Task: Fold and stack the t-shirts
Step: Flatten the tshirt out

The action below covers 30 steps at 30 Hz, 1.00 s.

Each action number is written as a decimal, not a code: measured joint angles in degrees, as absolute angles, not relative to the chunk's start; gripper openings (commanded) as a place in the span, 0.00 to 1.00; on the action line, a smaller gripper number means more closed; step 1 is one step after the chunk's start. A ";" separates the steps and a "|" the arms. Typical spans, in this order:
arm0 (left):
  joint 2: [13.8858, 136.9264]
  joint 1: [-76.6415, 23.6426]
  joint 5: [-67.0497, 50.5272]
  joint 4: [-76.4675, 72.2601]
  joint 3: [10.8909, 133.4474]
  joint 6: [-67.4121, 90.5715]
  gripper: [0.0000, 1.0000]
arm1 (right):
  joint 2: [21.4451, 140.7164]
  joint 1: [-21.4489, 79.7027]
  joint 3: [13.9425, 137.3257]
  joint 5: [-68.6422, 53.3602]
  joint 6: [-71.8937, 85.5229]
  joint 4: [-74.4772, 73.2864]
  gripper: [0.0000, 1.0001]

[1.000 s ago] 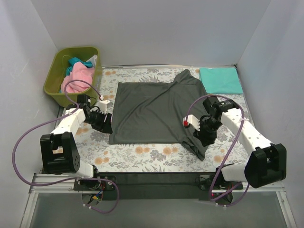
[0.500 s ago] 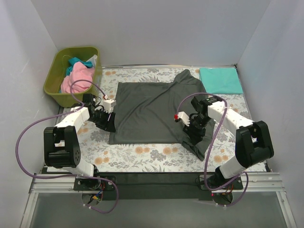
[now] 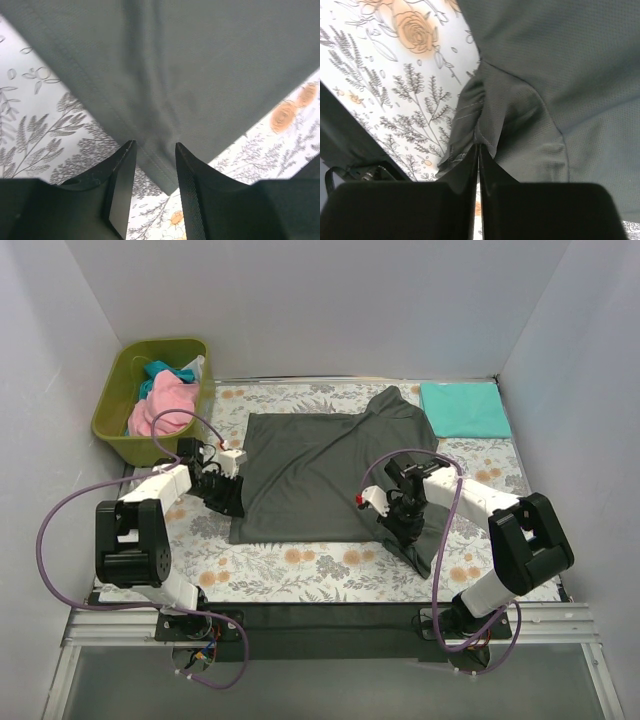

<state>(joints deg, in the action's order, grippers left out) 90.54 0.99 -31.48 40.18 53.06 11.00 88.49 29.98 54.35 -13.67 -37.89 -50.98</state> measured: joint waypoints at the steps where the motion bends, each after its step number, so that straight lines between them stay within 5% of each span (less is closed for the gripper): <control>1: 90.00 1.02 -32.56 40.16 52.77 10.35 0.33 | 88.49 29.98 54.13 -13.10 -37.54 -50.54 0.01; 7: 77.76 -5.26 -40.60 38.87 48.88 5.43 0.23 | 88.47 27.68 53.80 -13.21 -37.01 -49.43 0.01; 14: 70.70 -29.34 -41.71 26.74 47.22 3.46 0.19 | 91.44 20.91 56.03 -20.56 -37.69 -51.16 0.01; 21: 78.35 -53.71 -32.77 7.90 44.56 1.93 0.20 | 96.88 15.57 58.30 -24.60 -38.59 -52.21 0.01; 30: 95.59 -62.67 -27.24 -7.18 51.33 -0.01 0.26 | 100.79 9.37 60.01 -26.35 -39.03 -52.56 0.01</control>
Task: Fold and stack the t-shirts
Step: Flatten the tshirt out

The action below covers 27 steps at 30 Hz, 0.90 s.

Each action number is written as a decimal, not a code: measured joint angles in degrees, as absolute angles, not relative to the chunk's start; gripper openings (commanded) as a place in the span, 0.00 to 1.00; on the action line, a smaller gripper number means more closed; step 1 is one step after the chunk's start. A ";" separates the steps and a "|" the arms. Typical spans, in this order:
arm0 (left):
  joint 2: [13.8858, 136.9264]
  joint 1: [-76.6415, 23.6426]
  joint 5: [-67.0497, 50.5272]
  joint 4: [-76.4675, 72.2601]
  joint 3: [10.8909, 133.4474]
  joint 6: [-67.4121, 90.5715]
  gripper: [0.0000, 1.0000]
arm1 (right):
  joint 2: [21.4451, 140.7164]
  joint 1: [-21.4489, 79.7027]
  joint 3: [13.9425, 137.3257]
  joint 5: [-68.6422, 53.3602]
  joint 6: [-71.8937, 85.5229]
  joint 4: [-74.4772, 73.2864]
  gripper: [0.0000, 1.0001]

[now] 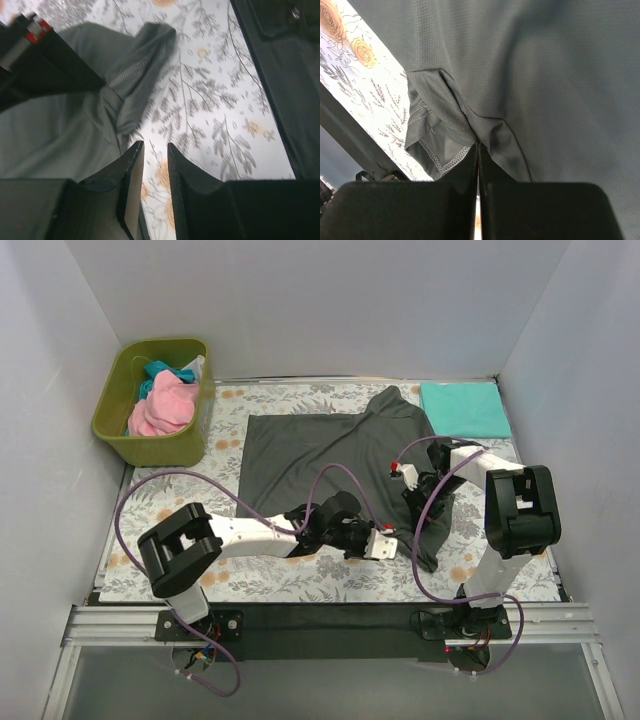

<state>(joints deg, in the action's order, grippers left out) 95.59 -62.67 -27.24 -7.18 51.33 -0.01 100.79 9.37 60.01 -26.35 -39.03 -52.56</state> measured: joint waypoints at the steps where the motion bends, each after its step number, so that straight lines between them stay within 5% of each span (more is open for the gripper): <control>1: 96.44 -63.11 -26.68 -8.54 52.01 0.32 0.25 | 100.79 8.95 60.16 -26.44 -39.00 -52.56 0.01; 16: 109.06 -66.72 -18.90 -18.92 61.23 8.23 0.19 | 102.28 8.75 60.10 -29.85 -39.13 -52.58 0.01; 27: 114.54 -67.33 -11.90 -18.98 60.77 8.40 0.30 | 102.50 8.75 60.10 -30.24 -39.07 -52.60 0.01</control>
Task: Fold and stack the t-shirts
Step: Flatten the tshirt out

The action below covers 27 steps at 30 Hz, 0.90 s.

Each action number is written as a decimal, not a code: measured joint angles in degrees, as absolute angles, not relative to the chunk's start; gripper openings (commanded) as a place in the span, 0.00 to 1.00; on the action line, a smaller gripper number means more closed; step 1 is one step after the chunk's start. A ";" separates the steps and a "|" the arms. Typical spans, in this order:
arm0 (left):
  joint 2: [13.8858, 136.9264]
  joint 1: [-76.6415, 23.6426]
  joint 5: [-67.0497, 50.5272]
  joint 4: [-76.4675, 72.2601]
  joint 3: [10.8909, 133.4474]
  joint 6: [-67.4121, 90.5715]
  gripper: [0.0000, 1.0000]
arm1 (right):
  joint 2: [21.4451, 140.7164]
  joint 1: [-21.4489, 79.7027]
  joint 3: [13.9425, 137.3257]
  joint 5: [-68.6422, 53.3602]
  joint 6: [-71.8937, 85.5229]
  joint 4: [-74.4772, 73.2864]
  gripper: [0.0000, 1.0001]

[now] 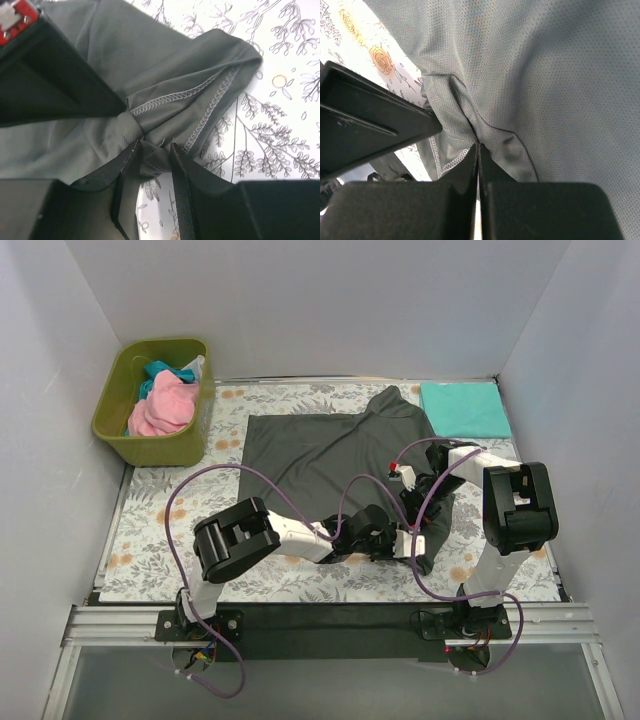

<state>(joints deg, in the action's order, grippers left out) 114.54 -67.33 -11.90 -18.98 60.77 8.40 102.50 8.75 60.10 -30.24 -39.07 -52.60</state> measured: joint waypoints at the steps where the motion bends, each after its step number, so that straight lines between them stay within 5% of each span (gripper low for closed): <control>1: 114.37 -67.33 -11.33 -19.51 60.31 8.40 0.31 | 102.48 8.75 60.10 -30.24 -39.07 -52.60 0.01; 9: 111.85 -67.37 -7.88 -19.77 57.32 9.63 0.36 | 102.48 8.75 60.10 -30.24 -39.18 -52.60 0.01; 18: 111.63 -67.40 -8.45 -18.31 57.25 11.16 0.04 | 102.48 8.75 60.10 -30.24 -39.18 -52.60 0.01; 27: 106.21 -67.40 -8.05 -17.54 52.80 15.31 0.00 | 101.60 8.82 60.12 -33.30 -40.25 -55.22 0.01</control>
